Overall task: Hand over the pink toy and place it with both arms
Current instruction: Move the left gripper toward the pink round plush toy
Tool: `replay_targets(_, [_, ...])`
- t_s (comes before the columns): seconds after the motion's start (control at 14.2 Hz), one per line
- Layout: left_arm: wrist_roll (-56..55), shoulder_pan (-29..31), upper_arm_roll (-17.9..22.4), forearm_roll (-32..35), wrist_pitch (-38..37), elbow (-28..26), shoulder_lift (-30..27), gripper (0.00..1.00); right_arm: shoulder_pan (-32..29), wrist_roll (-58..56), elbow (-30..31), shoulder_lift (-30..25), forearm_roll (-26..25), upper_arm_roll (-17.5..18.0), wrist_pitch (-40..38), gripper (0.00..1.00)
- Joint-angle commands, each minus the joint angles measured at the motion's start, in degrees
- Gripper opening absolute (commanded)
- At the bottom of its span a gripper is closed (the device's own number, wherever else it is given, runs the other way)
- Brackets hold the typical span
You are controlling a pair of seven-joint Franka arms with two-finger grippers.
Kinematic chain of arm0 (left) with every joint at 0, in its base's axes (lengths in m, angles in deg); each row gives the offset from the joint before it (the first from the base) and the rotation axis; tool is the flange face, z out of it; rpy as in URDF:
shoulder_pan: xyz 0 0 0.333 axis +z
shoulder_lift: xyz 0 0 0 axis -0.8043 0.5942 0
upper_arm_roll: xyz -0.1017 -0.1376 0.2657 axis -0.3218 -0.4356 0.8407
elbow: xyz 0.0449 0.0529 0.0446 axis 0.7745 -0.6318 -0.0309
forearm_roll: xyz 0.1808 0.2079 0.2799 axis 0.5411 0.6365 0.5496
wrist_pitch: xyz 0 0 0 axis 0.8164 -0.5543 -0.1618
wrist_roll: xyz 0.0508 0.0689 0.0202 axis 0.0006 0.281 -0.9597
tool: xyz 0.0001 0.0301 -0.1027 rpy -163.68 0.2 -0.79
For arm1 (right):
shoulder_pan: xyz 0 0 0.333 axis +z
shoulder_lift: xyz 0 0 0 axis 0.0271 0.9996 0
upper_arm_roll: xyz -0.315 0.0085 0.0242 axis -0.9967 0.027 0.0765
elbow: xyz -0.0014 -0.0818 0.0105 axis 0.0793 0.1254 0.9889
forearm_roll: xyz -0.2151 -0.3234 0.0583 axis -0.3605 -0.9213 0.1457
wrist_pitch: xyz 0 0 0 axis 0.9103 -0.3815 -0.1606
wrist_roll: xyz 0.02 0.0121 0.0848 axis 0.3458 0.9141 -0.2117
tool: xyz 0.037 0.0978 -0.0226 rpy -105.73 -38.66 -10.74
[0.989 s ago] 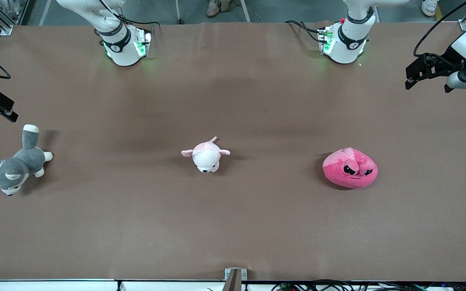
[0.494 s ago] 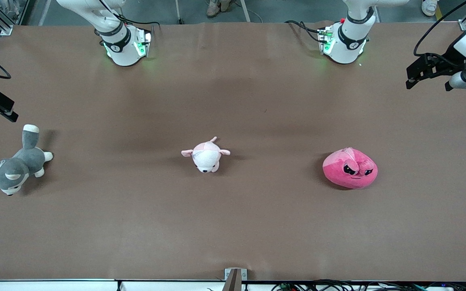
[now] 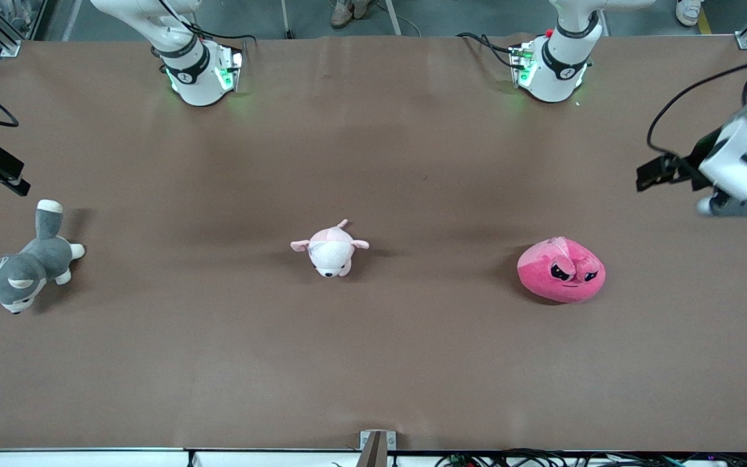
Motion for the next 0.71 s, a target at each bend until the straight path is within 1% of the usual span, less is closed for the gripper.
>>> replay_targets(0.0, [-6.11,-0.46,-0.12,-0.57,6.61,-4.69,1.08,1.0,-0.22,0.51,0.36,-0.36,-0.52,0.38,0.04,1.0])
replay_targets(0.07, [-6.31,-0.55,-0.21,-0.48,8.64,-5.66,1.87,1.0,-0.22,0.51,0.36,-0.36,-0.43,0.38,0.04,1.0])
replay_targets(0.42, [-5.53,-0.81,-0.47,0.13,15.33,-5.85,8.11,1.0,-0.39,0.16,0.36,-0.28,-0.43,0.38,0.04,1.0])
replay_targets(0.64, [1.05,-0.55,-0.47,0.13,18.76,-6.2,11.01,1.0,-0.22,0.43,0.36,-0.28,-0.52,0.38,0.04,1.0])
